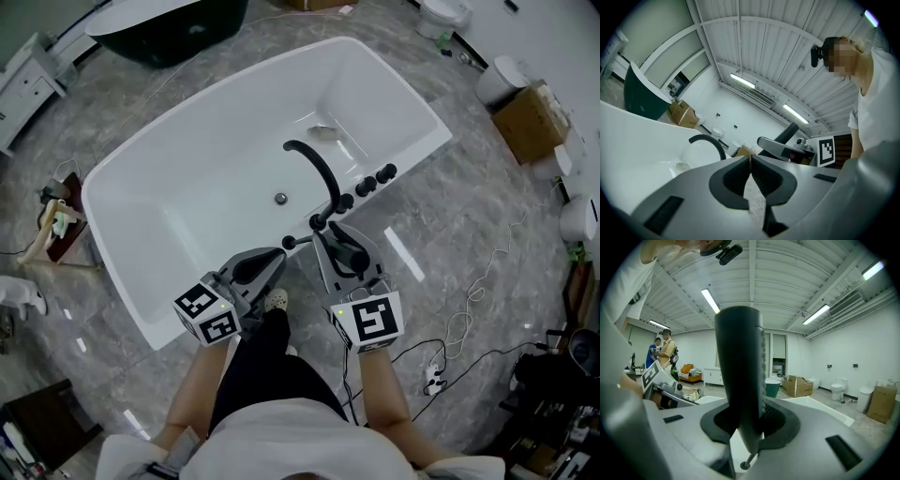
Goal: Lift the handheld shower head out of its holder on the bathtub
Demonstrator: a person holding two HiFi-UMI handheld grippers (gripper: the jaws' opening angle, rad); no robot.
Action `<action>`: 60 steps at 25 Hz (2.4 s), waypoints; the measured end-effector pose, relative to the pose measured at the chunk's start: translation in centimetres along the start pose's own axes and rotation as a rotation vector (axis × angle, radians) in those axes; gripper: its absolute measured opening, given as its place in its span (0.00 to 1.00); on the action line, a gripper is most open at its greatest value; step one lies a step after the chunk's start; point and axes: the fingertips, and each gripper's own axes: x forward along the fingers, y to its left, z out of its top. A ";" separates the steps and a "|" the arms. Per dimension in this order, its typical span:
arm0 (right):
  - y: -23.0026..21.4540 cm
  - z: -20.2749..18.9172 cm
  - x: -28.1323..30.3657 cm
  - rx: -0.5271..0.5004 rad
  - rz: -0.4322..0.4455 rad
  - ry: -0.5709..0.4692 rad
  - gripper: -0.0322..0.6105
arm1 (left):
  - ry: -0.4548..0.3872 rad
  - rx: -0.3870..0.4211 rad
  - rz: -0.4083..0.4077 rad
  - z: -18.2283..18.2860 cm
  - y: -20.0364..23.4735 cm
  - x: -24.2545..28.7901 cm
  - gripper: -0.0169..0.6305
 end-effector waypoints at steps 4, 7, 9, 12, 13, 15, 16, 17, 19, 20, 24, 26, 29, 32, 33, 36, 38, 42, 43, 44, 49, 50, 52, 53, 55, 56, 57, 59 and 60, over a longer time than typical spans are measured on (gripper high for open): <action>-0.7 1.8 -1.6 0.005 -0.027 -0.033 0.21 | -0.005 -0.003 -0.022 0.2 -1.4 0.3 0.06; -1.1 2.9 -3.1 -0.004 -0.054 -0.056 0.21 | 0.000 0.010 -0.040 0.1 -2.2 0.4 0.06; -1.6 3.6 -4.0 -0.003 -0.084 -0.074 0.21 | 0.007 0.028 -0.057 0.3 -2.9 0.4 0.06; -2.3 4.6 -5.6 0.006 -0.134 -0.100 0.21 | 0.010 0.044 -0.080 0.6 -4.0 0.4 0.06; -2.6 4.9 -6.2 0.006 -0.149 -0.109 0.21 | 0.010 0.046 -0.088 0.6 -4.4 0.4 0.06; -2.9 5.6 -7.5 0.007 -0.178 -0.127 0.21 | 0.018 0.059 -0.104 0.7 -5.1 0.4 0.06; -3.1 5.9 -8.1 0.008 -0.193 -0.137 0.21 | 0.024 0.066 -0.111 0.7 -5.5 0.4 0.06; -3.2 6.2 -8.8 0.007 -0.206 -0.146 0.21 | 0.028 0.071 -0.118 0.6 -5.9 0.3 0.06; -3.3 6.7 -10.3 0.003 -0.229 -0.160 0.21 | 0.033 0.073 -0.132 0.3 -6.9 0.3 0.06; -3.4 6.9 -11.0 0.004 -0.241 -0.167 0.21 | 0.035 0.074 -0.141 0.1 -7.4 0.2 0.06; -3.3 7.4 -13.9 0.030 -0.285 -0.193 0.21 | 0.047 0.086 -0.173 -0.7 -9.4 -0.1 0.06; -3.0 7.6 -15.3 0.036 -0.304 -0.203 0.21 | 0.054 0.097 -0.190 -1.1 -10.4 -0.4 0.06; -2.9 7.9 -17.6 0.038 -0.336 -0.216 0.21 | 0.061 0.092 -0.215 -1.9 -12.0 -0.6 0.06; -3.1 8.4 -19.9 0.030 -0.369 -0.233 0.21 | 0.068 0.095 -0.240 -2.4 -13.5 -0.5 0.06; -3.2 8.6 -20.6 0.028 -0.380 -0.237 0.21 | 0.070 0.096 -0.248 -2.4 -14.0 -0.5 0.06; -3.4 9.0 -22.8 0.037 -0.420 -0.254 0.21 | 0.078 0.103 -0.280 -2.5 -15.5 -0.3 0.06; -3.7 9.1 -24.3 0.047 -0.457 -0.268 0.21 | 0.087 0.111 -0.303 -2.7 -16.4 -0.1 0.06; -4.6 9.1 -27.8 0.056 -0.530 -0.290 0.21 | 0.106 0.131 -0.350 -3.3 -18.2 1.1 0.06; -4.9 9.1 -28.7 0.055 -0.549 -0.292 0.21 | 0.111 0.136 -0.364 -3.5 -18.8 1.4 0.06; -5.2 9.0 -29.6 0.054 -0.570 -0.293 0.21 | 0.117 0.141 -0.378 -3.7 -19.3 1.7 0.06; -6.7 8.4 -34.5 0.060 -0.678 -0.291 0.21 | 0.149 0.153 -0.446 -5.0 -22.1 3.2 0.06; -7.0 8.2 -35.5 0.063 -0.700 -0.292 0.21 | 0.154 0.152 -0.459 -5.2 -22.6 3.5 0.06; -7.5 7.8 -37.5 0.071 -0.744 -0.292 0.21 | 0.167 0.151 -0.484 -5.8 -23.6 4.1 0.06; -7.6 7.6 -38.5 0.075 -0.766 -0.291 0.21 | 0.174 0.148 -0.496 -6.1 -24.1 4.3 0.06; -7.9 7.1 -40.5 0.082 -0.806 -0.288 0.21 | 0.190 0.137 -0.523 -7.1 -25.2 4.6 0.06; -7.9 6.9 -41.5 0.085 -0.826 -0.288 0.21 | 0.199 0.133 -0.536 -7.6 -25.8 4.7 0.06; -7.9 6.7 -42.5 0.087 -0.846 -0.289 0.21 | 0.210 0.135 -0.549 -8.1 -26.3 4.8 0.06; -7.9 6.3 -44.3 0.091 -0.882 -0.290 0.21 | 0.230 0.139 -0.570 -8.9 -27.4 4.9 0.06; -7.9 6.1 -45.1 0.093 -0.898 -0.289 0.21 | 0.238 0.140 -0.580 -9.3 -27.9 4.9 0.06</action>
